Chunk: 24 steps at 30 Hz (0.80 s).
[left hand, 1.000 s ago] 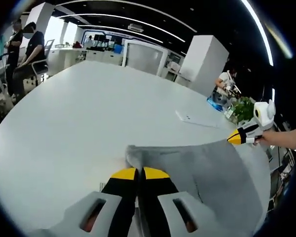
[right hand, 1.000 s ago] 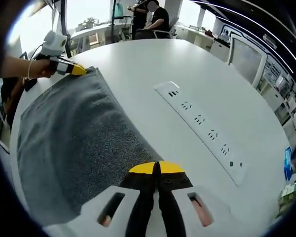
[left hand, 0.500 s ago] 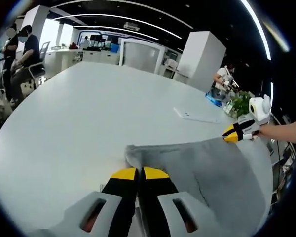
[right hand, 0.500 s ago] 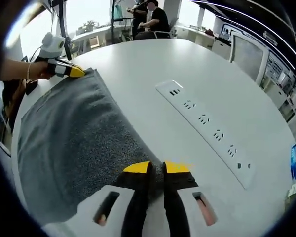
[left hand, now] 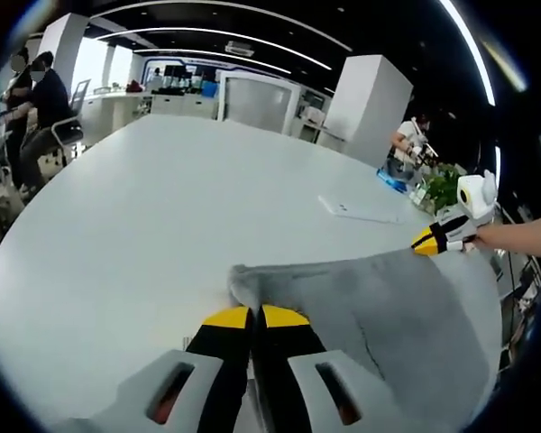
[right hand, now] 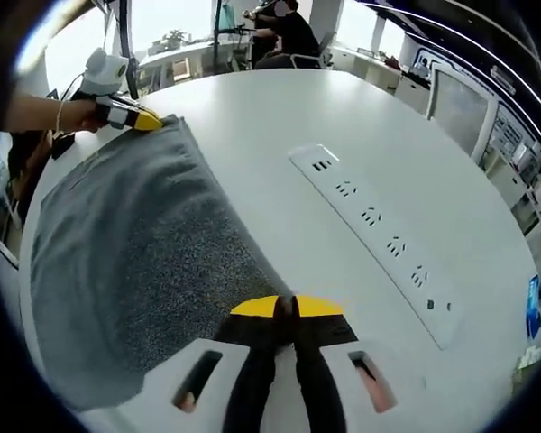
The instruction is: Fold the towel on the table until its edges align and the towel forms a compact rectangular stack.
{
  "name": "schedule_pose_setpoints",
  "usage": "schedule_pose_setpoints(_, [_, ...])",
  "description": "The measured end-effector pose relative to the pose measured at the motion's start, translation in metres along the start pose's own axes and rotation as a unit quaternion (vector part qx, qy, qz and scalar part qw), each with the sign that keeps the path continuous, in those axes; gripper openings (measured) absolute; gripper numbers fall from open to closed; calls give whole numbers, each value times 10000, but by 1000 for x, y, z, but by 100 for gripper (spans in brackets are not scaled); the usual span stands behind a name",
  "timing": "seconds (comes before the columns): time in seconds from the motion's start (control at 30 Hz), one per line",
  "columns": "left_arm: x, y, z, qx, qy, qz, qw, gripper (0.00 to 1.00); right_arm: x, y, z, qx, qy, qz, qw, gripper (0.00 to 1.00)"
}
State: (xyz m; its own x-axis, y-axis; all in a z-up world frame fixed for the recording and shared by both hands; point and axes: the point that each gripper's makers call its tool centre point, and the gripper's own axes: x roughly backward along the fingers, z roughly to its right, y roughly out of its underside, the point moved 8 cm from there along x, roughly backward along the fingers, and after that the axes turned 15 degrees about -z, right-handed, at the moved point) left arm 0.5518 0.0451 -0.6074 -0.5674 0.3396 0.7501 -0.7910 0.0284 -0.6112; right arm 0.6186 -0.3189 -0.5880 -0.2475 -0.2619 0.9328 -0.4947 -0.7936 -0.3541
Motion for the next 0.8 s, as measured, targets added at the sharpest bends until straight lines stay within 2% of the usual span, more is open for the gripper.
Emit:
schedule_pose_setpoints(0.07, [0,0,0,26,16,2,10000,3,-1,0,0,1,-95,-9,10000,21])
schedule_pose_setpoints(0.2, [0,0,-1,19,33,12,10000,3,-4,-1,2,257,-234,-267,9990,23])
schedule_pose_setpoints(0.33, [0,1,-1,50,40,33,10000,3,-5,-5,6,328,-462,-419,9975,24])
schedule_pose_setpoints(0.4, [0,0,-1,45,35,25,10000,3,-5,-6,6,443,-637,-509,9957,20])
schedule_pose_setpoints(0.47, [0,0,-1,13,29,13,10000,3,-5,-7,7,514,-574,-557,9955,17])
schedule_pose_setpoints(0.6, [0,0,0,-13,16,3,10000,3,-4,-9,3,727,-629,-641,9933,3])
schedule_pose_setpoints(0.8, [-1,0,0,-46,5,6,10000,3,-1,-6,3,745,-637,-704,9927,0])
